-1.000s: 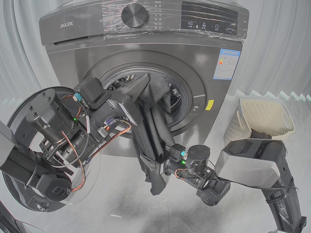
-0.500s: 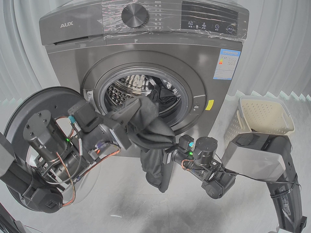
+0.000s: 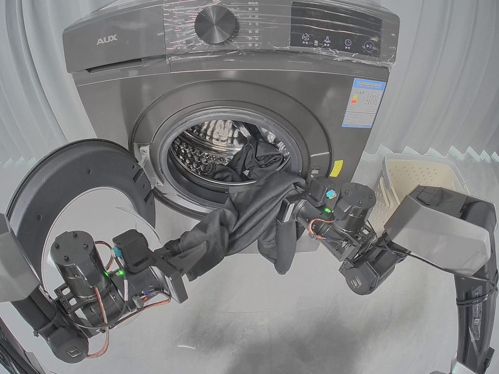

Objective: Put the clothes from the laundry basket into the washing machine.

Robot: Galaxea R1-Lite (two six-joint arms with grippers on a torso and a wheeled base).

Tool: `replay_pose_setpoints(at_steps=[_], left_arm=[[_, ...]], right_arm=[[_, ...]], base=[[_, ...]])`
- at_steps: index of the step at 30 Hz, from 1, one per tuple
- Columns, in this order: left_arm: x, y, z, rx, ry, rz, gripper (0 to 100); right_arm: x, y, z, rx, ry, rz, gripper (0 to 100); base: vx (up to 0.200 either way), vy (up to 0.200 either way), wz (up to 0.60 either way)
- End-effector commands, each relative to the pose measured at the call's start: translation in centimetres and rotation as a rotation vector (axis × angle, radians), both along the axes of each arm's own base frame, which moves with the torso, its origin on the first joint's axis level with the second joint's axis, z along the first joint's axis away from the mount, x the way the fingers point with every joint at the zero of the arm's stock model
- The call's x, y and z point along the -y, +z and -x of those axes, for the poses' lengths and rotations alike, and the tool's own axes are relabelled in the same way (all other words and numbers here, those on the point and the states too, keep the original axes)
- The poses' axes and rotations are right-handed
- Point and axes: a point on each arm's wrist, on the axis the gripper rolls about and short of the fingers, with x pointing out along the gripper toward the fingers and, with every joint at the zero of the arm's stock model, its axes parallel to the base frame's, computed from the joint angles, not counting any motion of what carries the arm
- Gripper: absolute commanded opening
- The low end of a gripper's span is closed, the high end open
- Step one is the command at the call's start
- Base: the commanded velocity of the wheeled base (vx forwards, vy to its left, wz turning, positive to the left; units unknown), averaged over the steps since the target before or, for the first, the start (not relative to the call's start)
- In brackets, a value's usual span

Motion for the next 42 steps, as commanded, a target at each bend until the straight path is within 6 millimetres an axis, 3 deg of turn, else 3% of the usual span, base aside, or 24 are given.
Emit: replay_pose_setpoints(at_steps=[1,13,17,23,29,42], left_arm=[[-0.5,-2.1,-0.3,-0.082,0.025,-0.053,100],[-1.7,-4.9,2.3,-0.208,-0.05,-0.175,100],[-1.1,-5.0,0.9,-0.186,-0.044,-0.167,100],[0.5,-4.5,-2.3,-0.112,-0.018,-0.122,100],[1.9,-5.4,-5.2,-0.085,0.013,-0.109,100],[3.0,-5.5,-7.8,-0.032,0.036,-0.079,100]], right_arm=[[0.2,2.1,0.5,0.037,0.001,-0.024,0],[0.1,2.1,0.4,0.04,0.001,-0.026,0],[-0.4,2.6,1.1,0.049,0.021,-0.032,0],[-1.6,3.4,3.9,0.034,0.081,-0.026,0],[-2.6,4.3,6.4,0.034,0.138,-0.029,0],[-4.4,4.9,9.1,0.029,0.22,-0.032,0]], base=[[0.0,0.0,0.0],[0.0,0.0,0.0],[0.0,0.0,0.0],[0.0,0.0,0.0],[0.0,0.0,0.0],[0.0,0.0,0.0]])
